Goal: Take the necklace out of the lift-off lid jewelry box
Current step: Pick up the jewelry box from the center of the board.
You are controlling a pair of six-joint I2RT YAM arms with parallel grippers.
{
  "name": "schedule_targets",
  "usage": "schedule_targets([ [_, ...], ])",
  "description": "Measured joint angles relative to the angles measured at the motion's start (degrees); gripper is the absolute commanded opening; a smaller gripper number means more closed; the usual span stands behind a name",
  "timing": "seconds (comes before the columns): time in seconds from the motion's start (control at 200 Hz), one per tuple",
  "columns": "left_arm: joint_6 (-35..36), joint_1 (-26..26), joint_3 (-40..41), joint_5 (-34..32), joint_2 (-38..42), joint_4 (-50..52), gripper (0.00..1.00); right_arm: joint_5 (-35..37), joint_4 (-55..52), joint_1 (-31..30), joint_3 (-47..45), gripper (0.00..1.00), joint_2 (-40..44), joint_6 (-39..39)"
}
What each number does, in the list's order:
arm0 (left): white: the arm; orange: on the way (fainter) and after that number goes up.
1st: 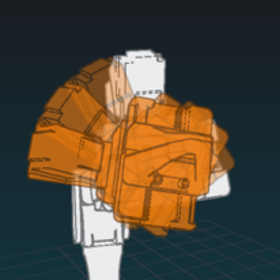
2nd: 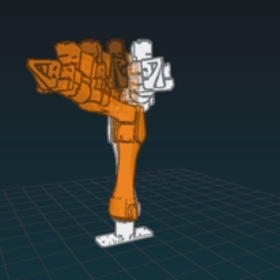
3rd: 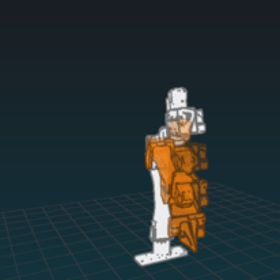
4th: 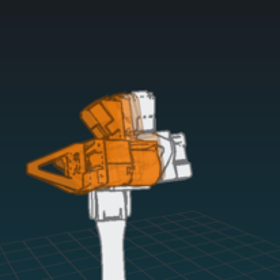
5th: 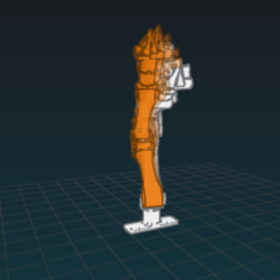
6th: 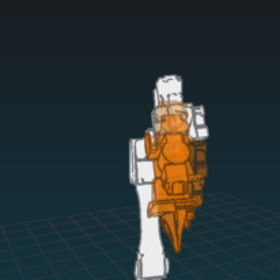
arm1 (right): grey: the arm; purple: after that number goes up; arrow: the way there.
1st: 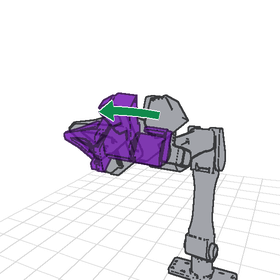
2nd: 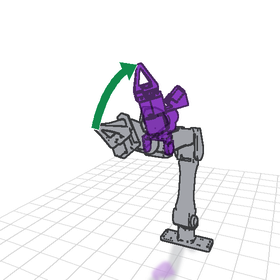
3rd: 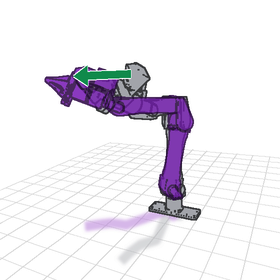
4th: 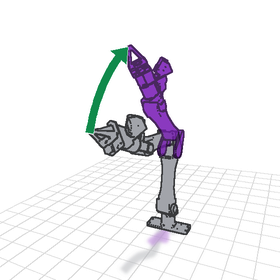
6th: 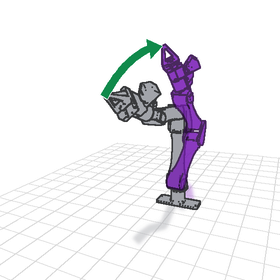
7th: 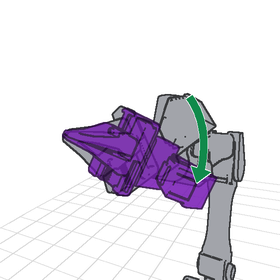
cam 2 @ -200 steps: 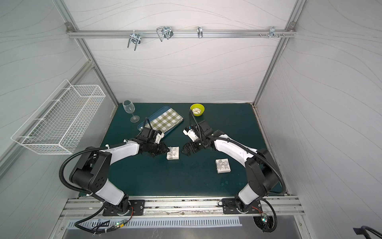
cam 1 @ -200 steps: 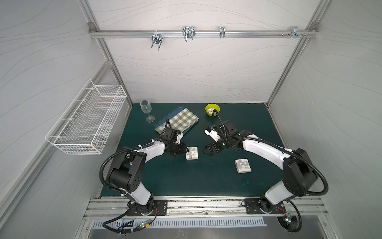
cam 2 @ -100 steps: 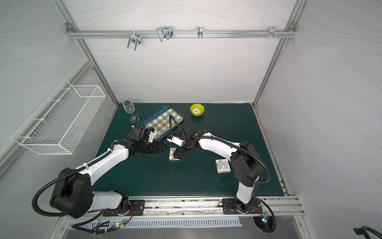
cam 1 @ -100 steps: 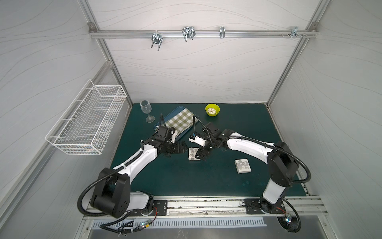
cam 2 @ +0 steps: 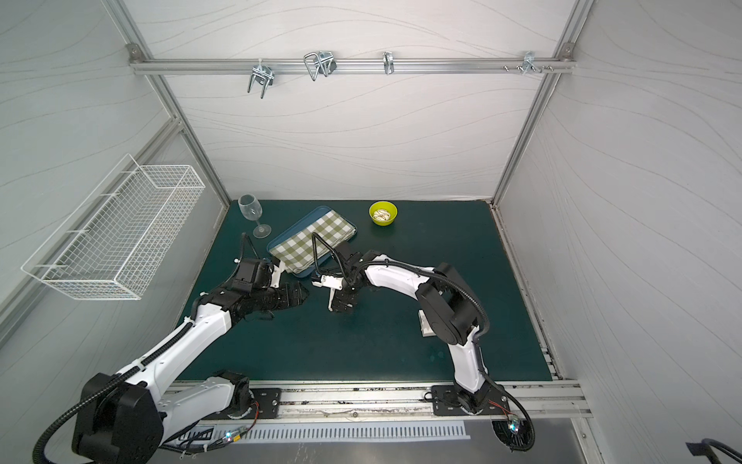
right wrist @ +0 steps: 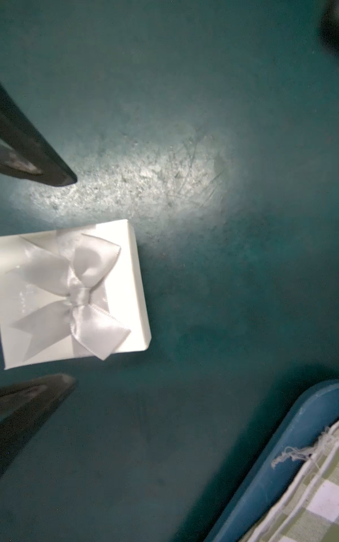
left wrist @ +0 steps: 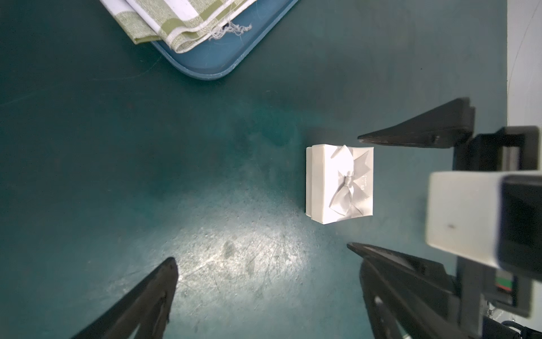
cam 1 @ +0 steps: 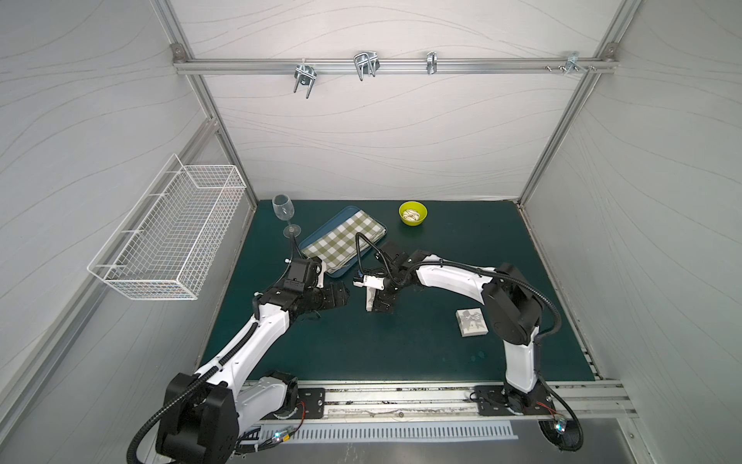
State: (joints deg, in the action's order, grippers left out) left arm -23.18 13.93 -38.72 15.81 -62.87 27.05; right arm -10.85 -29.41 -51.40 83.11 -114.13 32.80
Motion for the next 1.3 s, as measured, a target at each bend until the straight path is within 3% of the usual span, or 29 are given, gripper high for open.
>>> schedule_targets([
  [0.22, 0.0, 0.0, 0.09, 0.04, -0.35, -0.24, 0.95, -0.17, -0.42, 0.0, 1.64, 0.99, -2.03, 0.28],
  [0.565, 0.0, 0.0, 0.39, 0.0, -0.35, -0.55, 0.95, -0.57, -3.39, -0.02, 2.45, 0.79, -4.2, -0.37],
  [0.915, 0.04, 0.0, 0.5, 0.66, -0.33, -1.36, 0.93, -1.51, -3.93, 0.7, -0.11, 0.69, -2.08, -8.13],
  [1.015, 0.26, 0.2, 0.61, 1.57, -0.33, -2.19, 0.97, -2.47, -4.26, 1.6, -2.71, 0.69, 0.07, -11.5],
  [1.3, 3.43, 10.6, 0.96, 0.37, -1.38, -8.68, 0.99, -6.58, -4.72, 9.44, -13.42, 0.68, 11.13, -22.88],
])
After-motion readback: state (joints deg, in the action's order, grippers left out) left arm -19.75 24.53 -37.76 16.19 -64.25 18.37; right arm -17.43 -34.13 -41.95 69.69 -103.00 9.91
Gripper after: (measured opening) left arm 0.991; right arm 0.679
